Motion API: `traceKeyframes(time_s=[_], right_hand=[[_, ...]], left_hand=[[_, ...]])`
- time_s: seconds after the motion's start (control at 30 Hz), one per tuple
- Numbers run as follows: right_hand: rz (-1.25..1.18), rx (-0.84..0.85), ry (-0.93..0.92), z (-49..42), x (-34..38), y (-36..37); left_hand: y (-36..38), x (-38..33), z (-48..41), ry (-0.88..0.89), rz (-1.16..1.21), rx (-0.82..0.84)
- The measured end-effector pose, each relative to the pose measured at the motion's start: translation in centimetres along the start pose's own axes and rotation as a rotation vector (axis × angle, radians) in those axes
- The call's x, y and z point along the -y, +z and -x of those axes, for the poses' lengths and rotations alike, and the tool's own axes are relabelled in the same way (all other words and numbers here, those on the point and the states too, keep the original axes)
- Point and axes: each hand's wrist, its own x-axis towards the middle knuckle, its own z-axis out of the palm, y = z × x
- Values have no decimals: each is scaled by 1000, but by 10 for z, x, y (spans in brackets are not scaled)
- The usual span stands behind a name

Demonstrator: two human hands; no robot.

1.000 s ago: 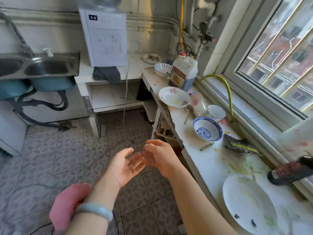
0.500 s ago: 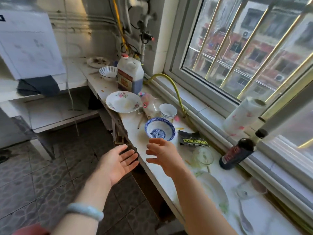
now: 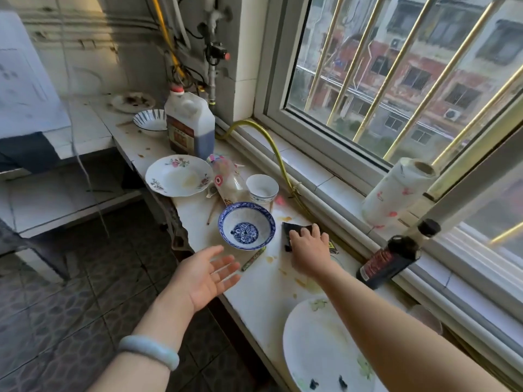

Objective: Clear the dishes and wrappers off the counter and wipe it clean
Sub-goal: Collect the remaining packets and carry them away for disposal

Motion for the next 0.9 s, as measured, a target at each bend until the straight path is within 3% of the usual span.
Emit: traceKeyframes(time_s=[0.37,0.67,0.77,0.9], right_hand=[[7,8,74,-20,0,-17],[-3,-362,113,-18,27,-81],[-61,-510,-3,-15,62,-94],[-81,-548,-205,-14,117,-91]], left_hand=[[-4,-50,-34,-73,-40,79],[8,-84,-59,-185,-66,222],[7,-92,-64,-230,-70,277],[5,-109,-66,-249,-38,366]])
